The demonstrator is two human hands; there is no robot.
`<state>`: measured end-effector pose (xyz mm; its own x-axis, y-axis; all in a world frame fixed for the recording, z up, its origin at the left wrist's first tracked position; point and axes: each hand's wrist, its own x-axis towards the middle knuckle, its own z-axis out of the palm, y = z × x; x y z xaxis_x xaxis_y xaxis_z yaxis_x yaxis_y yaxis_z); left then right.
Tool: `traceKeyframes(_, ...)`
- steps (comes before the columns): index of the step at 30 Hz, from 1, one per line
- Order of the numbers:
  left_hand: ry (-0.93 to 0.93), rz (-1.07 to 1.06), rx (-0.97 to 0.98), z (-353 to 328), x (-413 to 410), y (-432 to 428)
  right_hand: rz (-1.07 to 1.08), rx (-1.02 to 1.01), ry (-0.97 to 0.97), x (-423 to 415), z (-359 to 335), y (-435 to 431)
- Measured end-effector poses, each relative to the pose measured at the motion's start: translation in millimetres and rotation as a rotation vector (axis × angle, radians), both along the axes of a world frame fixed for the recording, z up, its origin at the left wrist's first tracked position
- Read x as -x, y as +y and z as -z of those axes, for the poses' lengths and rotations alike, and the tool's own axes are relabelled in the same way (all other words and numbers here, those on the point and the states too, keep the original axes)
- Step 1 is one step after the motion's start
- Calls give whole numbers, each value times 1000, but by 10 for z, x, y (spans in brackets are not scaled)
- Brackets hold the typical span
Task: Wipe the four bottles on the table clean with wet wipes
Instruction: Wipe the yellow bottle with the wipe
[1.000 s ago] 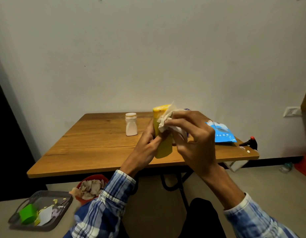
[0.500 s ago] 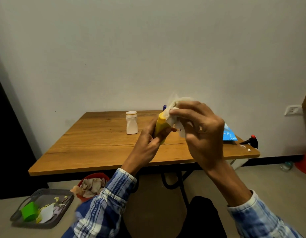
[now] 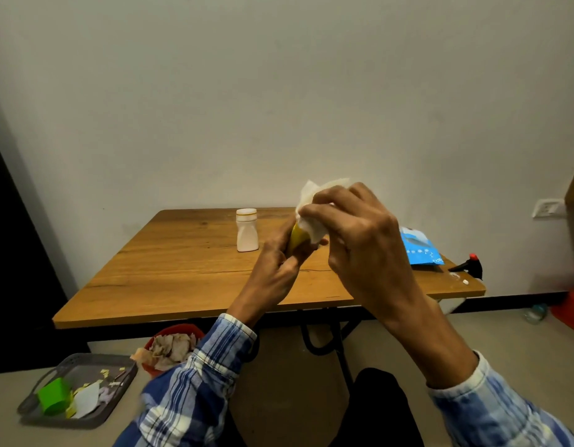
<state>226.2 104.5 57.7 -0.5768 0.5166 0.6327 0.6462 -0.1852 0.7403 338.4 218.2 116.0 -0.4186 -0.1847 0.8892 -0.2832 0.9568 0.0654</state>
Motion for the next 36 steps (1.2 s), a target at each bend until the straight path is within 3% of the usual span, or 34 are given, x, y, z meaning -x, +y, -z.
traceKeyframes(3,10,-2,-12,18,36,2,-56,-9,-24,13,45,52)
traceKeyframes(7,17,16,1,-36,-23,-14,-47,399,51,80,76,365)
traceKeyframes(10,9,21,-1,-10,24,17,-114,497,166,31,147,276)
traceKeyframes(15,-54,51,-24,36,-19,64,-73,224,206,105,296,-34)
traceKeyframes(19,-60,91,11,22,-46,79,-45,348,248,197,260,42)
traceKeyframes(23,-66,94,-15,-6,-78,42,-57,60,216,222,337,-17)
traceKeyframes(27,-108,118,-13,-20,-99,82,-17,267,197,237,294,53)
traceKeyframes(31,-87,96,-6,8,-104,60,-36,-18,176,269,357,-56)
traceKeyframes(34,-142,170,-31,-56,-102,61,-38,191,200,280,279,36)
traceKeyframes(36,-190,212,-91,-62,-92,57,-11,160,156,276,307,44)
